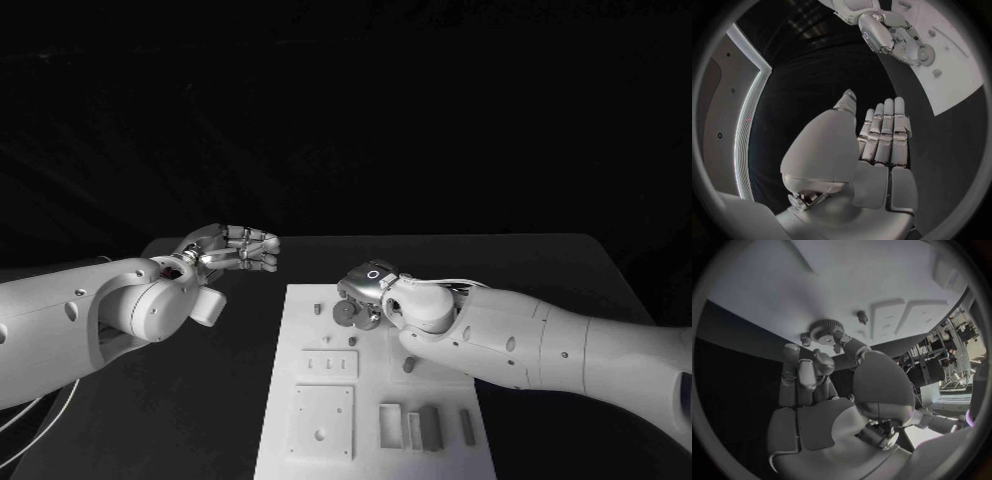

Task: Assemble the parts on the task board

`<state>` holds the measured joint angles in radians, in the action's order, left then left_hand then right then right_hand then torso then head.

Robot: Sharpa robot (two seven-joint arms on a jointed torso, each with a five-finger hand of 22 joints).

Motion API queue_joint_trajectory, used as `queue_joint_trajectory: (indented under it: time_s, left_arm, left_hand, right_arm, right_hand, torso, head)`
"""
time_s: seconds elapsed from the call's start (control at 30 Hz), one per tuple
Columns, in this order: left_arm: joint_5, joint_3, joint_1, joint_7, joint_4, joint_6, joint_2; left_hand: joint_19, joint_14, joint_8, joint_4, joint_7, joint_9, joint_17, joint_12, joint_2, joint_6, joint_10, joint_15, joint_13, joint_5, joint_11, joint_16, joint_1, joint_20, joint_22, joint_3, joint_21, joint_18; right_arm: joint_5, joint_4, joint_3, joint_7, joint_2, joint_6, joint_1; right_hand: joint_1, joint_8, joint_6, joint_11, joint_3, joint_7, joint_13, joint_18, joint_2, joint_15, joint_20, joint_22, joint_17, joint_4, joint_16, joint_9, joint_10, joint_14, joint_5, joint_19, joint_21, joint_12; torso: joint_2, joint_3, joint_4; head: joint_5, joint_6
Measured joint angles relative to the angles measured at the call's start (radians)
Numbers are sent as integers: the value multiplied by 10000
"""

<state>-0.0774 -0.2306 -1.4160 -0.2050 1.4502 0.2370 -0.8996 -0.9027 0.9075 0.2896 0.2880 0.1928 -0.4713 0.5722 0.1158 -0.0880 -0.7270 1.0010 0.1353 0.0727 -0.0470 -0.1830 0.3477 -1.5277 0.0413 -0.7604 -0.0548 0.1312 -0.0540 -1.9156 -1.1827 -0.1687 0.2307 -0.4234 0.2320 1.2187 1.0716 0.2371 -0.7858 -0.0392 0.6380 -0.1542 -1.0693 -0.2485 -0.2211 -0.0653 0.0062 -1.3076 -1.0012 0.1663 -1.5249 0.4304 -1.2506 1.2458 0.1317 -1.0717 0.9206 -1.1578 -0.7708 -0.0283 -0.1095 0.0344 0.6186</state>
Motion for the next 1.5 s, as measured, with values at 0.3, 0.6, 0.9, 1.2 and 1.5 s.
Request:
queue_joint_trajectory:
  time_s: [0.3, 0.6, 0.9, 1.2, 1.5]
  left_arm:
    - [-1, -1, 0, 0, -14, -1, -4]
    - [-2, -3, 1, 0, -63, 0, -130]
    - [-2, -13, 9, 0, -322, -24, -117]
    - [-3, -17, 126, -6, -531, -78, -106]
    - [-14, -19, 199, -10, -556, -152, -138]
  left_hand:
    - [0, 0, 0, 0, 0, 0, -1, 0, 0, 0, -25, 0, 0, 0, -25, 0, 0, 0, -1, 0, 0, 5]
    - [0, 0, 0, 27, 0, 9, 8, 1, 0, 0, -25, 0, 0, 0, -25, 0, 0, 0, 2, 27, 1, 13]
    - [0, 0, 0, 27, 0, 8, 29, 1, 0, 0, 51, 0, 7, 0, -26, -39, 0, 0, 7, 27, 1, 26]
    - [0, 0, 0, 27, -36, 8, 28, 1, 0, -36, 52, 0, 12, 0, -26, -39, 0, 0, 6, 27, -38, -11]
    - [0, 0, 0, 27, -15, 13, 29, 1, 0, -57, 106, 0, 11, 0, 29, -39, 0, 0, 5, 27, -38, -72]
  right_arm:
    - [453, -227, 8, -65, -342, 102, 1]
    - [1301, -1422, 579, -261, -1621, 951, 135]
    - [2618, -2249, 797, -618, -2952, 1258, 383]
    - [4255, -1676, 804, -1953, -3817, 1054, 386]
    - [4974, -1147, 790, -3119, -4393, 852, 267]
  right_hand:
    - [0, 204, -264, 1, -46, 32, -16, 0, 0, 10, 14, 1, -20, -175, 0, 74, -1, -10, 0, 13, 1, 0]
    - [0, 206, -269, 1, -45, 32, -47, 0, 0, 36, 15, 1, -61, -230, 0, 73, -1, 14, 0, 15, 1, -49]
    - [17, 262, -332, -1, -46, 5, 11, 0, -17, 49, 16, 1, 167, -230, 0, 83, 1, -17, 0, 15, 0, -48]
    - [370, 322, -382, -66, -185, -24, 117, -67, 266, 80, 224, 2, 976, 225, 282, 89, 535, -873, -1, 413, -240, 162]
    - [370, 322, -393, 15, -279, -26, 130, -123, 266, 28, 331, 2, 977, 396, 312, 56, 696, -1064, -1, 589, -329, 193]
  torso:
    - [1, 0, 3]
    - [9, -19, 40]
    - [38, -75, 182]
    - [107, -231, 403]
    - [151, -389, 570]
  head:
    - [-16, -1]
    - [-59, -85]
    - [-112, -198]
    - [-161, -261]
    - [-65, -255]
